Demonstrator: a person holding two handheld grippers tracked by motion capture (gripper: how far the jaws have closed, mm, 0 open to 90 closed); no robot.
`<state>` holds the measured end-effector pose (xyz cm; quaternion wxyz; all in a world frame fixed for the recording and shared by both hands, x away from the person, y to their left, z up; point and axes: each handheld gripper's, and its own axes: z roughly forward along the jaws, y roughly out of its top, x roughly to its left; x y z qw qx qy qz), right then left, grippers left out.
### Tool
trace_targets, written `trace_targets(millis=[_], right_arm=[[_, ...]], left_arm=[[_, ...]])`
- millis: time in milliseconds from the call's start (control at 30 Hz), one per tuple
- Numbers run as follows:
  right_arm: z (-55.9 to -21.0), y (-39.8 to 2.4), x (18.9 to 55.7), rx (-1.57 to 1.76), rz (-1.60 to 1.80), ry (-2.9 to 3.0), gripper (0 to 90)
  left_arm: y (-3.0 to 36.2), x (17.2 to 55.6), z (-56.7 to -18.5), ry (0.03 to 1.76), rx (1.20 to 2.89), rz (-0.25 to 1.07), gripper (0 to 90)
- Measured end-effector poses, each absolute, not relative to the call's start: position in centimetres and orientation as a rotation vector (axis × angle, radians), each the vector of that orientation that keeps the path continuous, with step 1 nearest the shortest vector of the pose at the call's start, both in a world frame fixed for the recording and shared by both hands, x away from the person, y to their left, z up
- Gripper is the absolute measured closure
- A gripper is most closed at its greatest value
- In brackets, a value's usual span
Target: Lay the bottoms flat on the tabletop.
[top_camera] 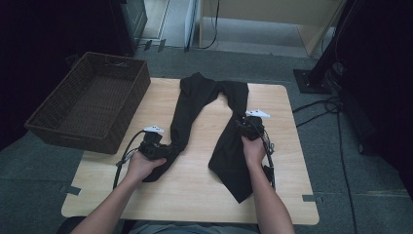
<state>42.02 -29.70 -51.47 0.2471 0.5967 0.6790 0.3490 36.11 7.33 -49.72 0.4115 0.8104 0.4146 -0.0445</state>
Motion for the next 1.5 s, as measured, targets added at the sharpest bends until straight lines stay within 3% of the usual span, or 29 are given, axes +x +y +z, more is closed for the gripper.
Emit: trace_targets(millis=[67, 100, 167, 367, 433, 500, 667, 800, 933, 967, 1033, 1167, 1300, 1500], right_arm=[[-51.4, -29.4, 42.7, 1.675, 0.916, 1.877, 82.4], [-51.1, -29.1, 42.9, 1.679, 0.918, 1.886, 89.0], [-50.0, -28.0, 42.8, 1.651, 0.952, 1.915, 89.8], [-47.4, -23.8, 42.0, 1.425, 1.010, 2.013, 86.5], [-47.5, -22.6, 41.8, 1.347, 1.162, 2.133, 70.4], [-47.5, -21.8, 41.1, 1.279, 1.096, 2.185, 64.4], [-49.3, -24.0, 39.2, 1.349, 1.030, 2.117, 66.7], [-51.3, -25.1, 38.1, 1.421, 0.990, 2.130, 66.0], [-51.8, -25.0, 37.3, 1.400, 0.991, 2.109, 64.3], [-51.9, -24.9, 37.2, 1.393, 0.984, 2.101, 64.6], [-52.1, -24.7, 36.7, 1.367, 0.979, 2.087, 66.4], [-52.1, -24.8, 36.2, 1.368, 0.987, 2.075, 68.8], [-52.2, -24.7, 35.5, 1.372, 0.987, 2.071, 69.7], [-52.2, -24.5, 34.4, 1.365, 0.990, 2.075, 70.0]], left_arm=[[7.3, 36.0, -49.6, 1.032, 2.042, -0.106, 84.3], [7.3, 36.0, -49.6, 1.033, 2.041, -0.106, 84.3], [7.4, 36.0, -49.6, 1.036, 2.038, -0.111, 84.2], [7.0, 35.7, -49.6, 1.028, 2.043, -0.124, 84.2], [6.9, 35.6, -49.6, 1.022, 2.037, -0.129, 84.2], [6.7, 35.5, -49.6, 1.020, 2.041, -0.126, 84.2], [6.1, 34.7, -47.8, 0.950, 1.938, -0.183, 84.5], [5.7, 34.0, -44.9, 0.863, 1.902, -0.113, 83.6], [8.3, 35.3, -44.6, 1.023, 1.887, -0.035, 82.0], [9.1, 35.6, -44.7, 1.081, 1.883, -0.020, 80.3], [10.3, 35.7, -44.6, 1.164, 1.906, 0.083, 68.4], [11.5, 35.6, -43.8, 1.192, 1.896, 0.184, 59.2], [10.9, 36.5, -43.6, 1.193, 1.924, 0.196, 49.7], [8.4, 39.8, -45.4, 1.215, 1.988, 0.152, 46.0]])
